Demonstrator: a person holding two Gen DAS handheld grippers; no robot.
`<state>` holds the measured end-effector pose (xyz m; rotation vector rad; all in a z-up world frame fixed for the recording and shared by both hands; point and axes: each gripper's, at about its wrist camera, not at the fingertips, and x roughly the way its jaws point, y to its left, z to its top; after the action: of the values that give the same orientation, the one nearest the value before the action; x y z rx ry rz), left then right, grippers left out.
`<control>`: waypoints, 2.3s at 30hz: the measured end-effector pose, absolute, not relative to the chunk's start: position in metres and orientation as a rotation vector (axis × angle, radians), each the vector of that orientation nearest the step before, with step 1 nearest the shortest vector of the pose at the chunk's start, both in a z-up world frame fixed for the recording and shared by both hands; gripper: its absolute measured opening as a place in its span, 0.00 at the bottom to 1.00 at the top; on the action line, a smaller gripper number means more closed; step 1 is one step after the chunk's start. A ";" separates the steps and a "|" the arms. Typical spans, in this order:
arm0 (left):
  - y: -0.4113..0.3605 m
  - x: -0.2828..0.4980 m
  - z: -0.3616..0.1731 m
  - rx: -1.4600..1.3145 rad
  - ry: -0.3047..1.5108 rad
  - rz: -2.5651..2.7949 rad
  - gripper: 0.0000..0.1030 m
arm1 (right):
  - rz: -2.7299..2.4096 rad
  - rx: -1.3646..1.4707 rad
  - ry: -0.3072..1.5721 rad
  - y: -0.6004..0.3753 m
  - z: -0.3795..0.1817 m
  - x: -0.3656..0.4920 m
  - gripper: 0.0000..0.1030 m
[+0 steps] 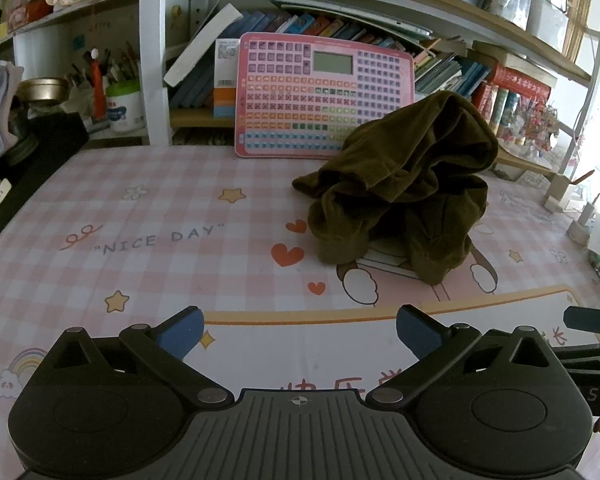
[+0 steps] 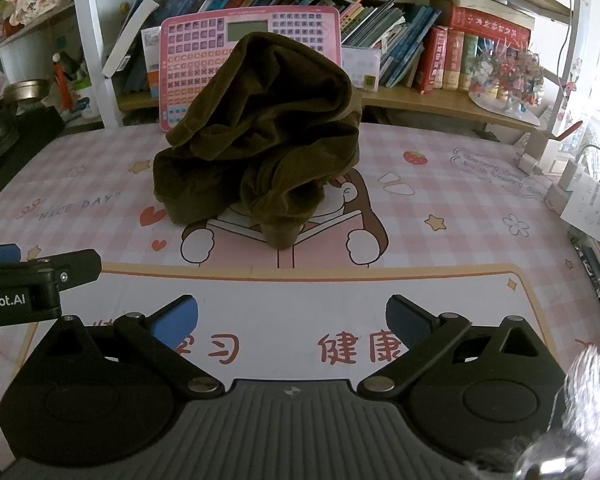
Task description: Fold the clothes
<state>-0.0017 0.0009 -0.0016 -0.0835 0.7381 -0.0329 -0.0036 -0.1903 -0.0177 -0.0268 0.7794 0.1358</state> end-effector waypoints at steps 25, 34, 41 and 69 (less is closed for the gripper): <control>0.013 0.017 -0.013 -0.126 0.784 -0.013 1.00 | 0.090 0.045 0.809 -0.199 -0.031 0.030 0.99; 0.017 0.011 -0.012 -0.114 0.789 0.041 1.00 | 0.196 0.001 0.737 -0.178 -0.044 0.079 0.96; 0.016 0.004 -0.014 -0.119 0.820 0.109 1.00 | 0.231 0.025 0.699 -0.179 -0.054 0.109 0.35; 0.007 0.011 -0.014 -0.275 0.793 0.210 1.00 | 0.340 -0.184 -0.433 -0.252 0.164 0.042 0.06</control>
<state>0.0109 0.0069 -0.0136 -0.2750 0.7933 0.2102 0.0421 -0.2521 0.1642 -0.1841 -0.4327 0.3402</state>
